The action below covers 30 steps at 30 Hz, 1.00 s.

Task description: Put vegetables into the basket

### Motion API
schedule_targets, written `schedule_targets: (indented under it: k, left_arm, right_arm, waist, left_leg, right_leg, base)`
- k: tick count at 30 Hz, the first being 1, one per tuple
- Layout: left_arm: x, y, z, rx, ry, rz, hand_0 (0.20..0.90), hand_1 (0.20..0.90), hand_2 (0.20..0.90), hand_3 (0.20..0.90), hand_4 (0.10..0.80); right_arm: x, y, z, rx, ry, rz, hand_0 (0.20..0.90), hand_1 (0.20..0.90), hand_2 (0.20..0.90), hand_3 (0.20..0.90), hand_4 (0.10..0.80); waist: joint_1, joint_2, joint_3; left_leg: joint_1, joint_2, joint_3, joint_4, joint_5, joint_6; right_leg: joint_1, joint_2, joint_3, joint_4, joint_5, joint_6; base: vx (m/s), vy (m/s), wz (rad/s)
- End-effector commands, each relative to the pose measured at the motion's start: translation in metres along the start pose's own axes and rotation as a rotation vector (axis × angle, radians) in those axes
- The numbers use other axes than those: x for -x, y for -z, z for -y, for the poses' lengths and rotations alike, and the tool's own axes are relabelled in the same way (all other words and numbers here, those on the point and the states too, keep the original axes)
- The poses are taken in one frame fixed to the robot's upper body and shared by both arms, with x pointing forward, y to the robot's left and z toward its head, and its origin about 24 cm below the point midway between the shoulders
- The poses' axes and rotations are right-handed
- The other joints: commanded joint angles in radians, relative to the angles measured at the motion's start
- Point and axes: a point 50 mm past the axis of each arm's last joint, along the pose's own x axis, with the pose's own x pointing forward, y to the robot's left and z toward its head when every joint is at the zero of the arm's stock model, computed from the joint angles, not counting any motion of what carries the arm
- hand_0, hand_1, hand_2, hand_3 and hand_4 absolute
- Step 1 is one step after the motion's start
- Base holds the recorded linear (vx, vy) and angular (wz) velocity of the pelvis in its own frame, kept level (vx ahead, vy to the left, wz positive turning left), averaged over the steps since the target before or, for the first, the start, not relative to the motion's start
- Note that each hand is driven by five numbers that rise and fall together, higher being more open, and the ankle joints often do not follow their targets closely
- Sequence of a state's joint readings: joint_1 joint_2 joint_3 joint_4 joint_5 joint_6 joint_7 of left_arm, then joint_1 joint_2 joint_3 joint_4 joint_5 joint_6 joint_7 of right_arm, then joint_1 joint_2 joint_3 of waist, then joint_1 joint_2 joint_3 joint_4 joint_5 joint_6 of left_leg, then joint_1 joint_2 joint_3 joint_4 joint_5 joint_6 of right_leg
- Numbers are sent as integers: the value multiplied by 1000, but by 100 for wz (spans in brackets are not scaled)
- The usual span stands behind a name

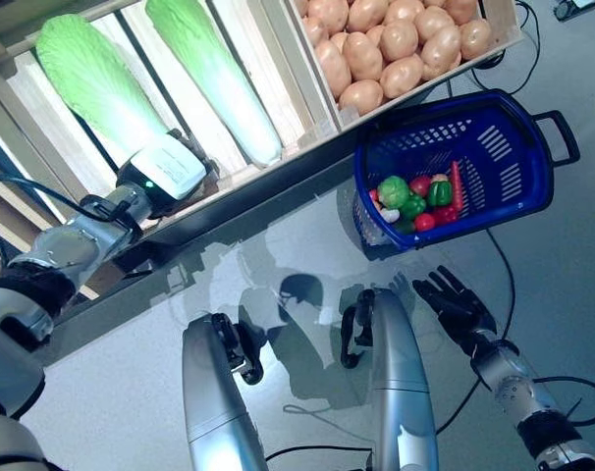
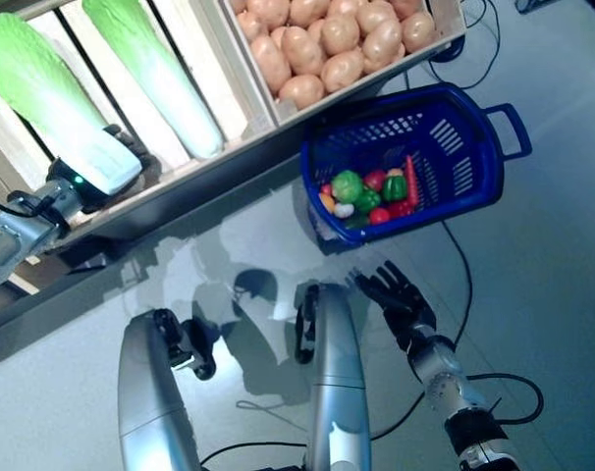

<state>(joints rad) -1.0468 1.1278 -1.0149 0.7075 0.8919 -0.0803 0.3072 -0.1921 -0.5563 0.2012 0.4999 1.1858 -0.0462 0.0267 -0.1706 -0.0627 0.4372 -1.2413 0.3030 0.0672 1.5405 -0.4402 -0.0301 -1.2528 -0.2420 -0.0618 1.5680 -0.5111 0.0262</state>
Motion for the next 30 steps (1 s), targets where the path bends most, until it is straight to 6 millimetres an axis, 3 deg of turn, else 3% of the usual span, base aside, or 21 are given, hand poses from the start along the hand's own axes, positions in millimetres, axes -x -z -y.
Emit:
schedule_targets:
  k: [1,6,7,8,20,24,30]
  left_arm:
    - [19,68,4,13,107,-312,900,900,900,900,800]
    - [26,73,13,33,162,-369,900,900,900,900,800]
    - [26,73,15,40,170,-380,766,766,766,766,711]
    - [26,72,16,50,158,-386,300,300,300,300,400]
    - [24,68,10,94,94,-324,300,300,300,300,400]
    - [19,58,6,124,23,-258,300,300,300,300,400]
    - [14,33,2,231,-127,-138,300,300,300,300,400]
  right_arm:
    - [10,-50,10,23,11,194,900,900,900,900,800]
    - [10,-52,6,-13,-15,205,900,900,900,900,800]
    - [9,-52,5,-13,-18,206,900,900,900,900,800]
    - [8,-51,3,-20,-22,205,900,900,900,900,800]
    - [7,-47,-2,-39,-41,213,900,900,900,900,800]
    - [5,-45,-6,-40,-57,208,900,900,900,900,800]
    - [2,-34,-7,-53,-53,190,900,900,900,900,800]
  waist:
    - [-11,32,-33]
    - [-5,31,-28]
    - [-5,31,-27]
    - [-3,32,-29]
    - [-7,49,-82]
    - [-12,55,-112]
    - [-12,63,-155]
  left_leg:
    - [-11,28,-76,-65,-36,-90]
    - [-24,34,-77,-57,-30,-83]
    - [-25,33,-78,-58,-29,-80]
    - [-24,31,-79,-59,-28,-78]
    - [88,34,-52,-138,-15,-52]
    - [186,44,-24,-208,-4,-49]
    - [356,32,23,-350,31,-54]
  right_leg:
    - [1,-44,59,-20,48,113]
    - [-14,-47,59,-9,49,115]
    - [-14,-49,58,-10,49,115]
    - [-13,-51,58,-12,49,115]
    - [100,-57,38,-91,50,108]
    - [201,-63,23,-179,68,105]
    - [366,-65,2,-339,104,97]
  base:
    - [-1,-8,-5]
    - [-3,-5,-1]
    - [-21,-24,-5]
    - [-15,-22,-4]
    - [-5,-1,1]
    - [7,7,2]
    - [20,9,1]
